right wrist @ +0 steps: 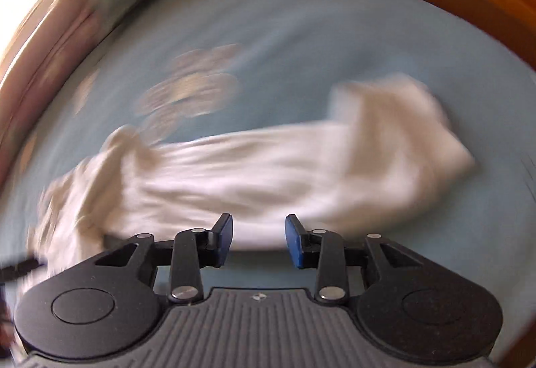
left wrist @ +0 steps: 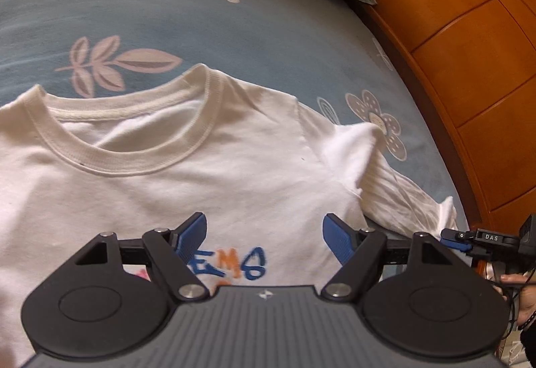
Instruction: Fold clothes
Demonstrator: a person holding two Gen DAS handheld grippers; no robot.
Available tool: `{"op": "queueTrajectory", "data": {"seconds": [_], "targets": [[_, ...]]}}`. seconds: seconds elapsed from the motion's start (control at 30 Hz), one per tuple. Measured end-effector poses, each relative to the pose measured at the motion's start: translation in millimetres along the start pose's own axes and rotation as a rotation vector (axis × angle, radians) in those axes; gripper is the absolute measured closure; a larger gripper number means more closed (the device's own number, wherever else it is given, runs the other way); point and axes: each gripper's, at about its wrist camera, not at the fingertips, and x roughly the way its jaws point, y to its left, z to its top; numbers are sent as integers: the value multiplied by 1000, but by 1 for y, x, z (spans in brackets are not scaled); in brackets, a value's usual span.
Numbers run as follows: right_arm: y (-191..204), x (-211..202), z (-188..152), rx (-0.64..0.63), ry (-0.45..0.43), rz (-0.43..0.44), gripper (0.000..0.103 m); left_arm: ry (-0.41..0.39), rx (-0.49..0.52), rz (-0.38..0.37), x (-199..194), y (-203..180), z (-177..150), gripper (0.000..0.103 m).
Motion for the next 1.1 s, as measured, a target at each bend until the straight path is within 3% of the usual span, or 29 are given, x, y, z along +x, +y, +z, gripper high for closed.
{"op": "queueTrajectory", "data": {"seconds": [0.17,0.33,0.47,0.53,0.63,0.67,0.7,0.73,0.8,1.1], "targets": [[-71,-30,-14,281,-188,-73,62,28,46,-17,7,-19,-2,27],[-91,-27,18,154,-277,-105,50,56,89,-30,17,-34,-1,27],[-90,-4,30,46,-230,-142,50,70,112,-39,25,-43,-3,27],[-76,5,24,-88,-220,-189,39,75,114,-41,27,-45,-3,27],[-57,14,13,-206,-200,-248,34,82,104,-39,30,-45,-5,27],[-51,17,11,-217,-188,-254,35,83,101,-37,31,-45,-5,27],[-48,16,13,-237,-174,-251,43,85,97,-34,32,-45,-6,27],[-44,15,14,-256,-160,-249,61,86,94,-34,32,-45,-6,27],[-47,9,21,-238,-131,-194,88,87,92,-36,32,-46,-6,27],[-50,-19,31,-166,-194,-255,91,67,91,-40,24,-44,-4,27]]}}
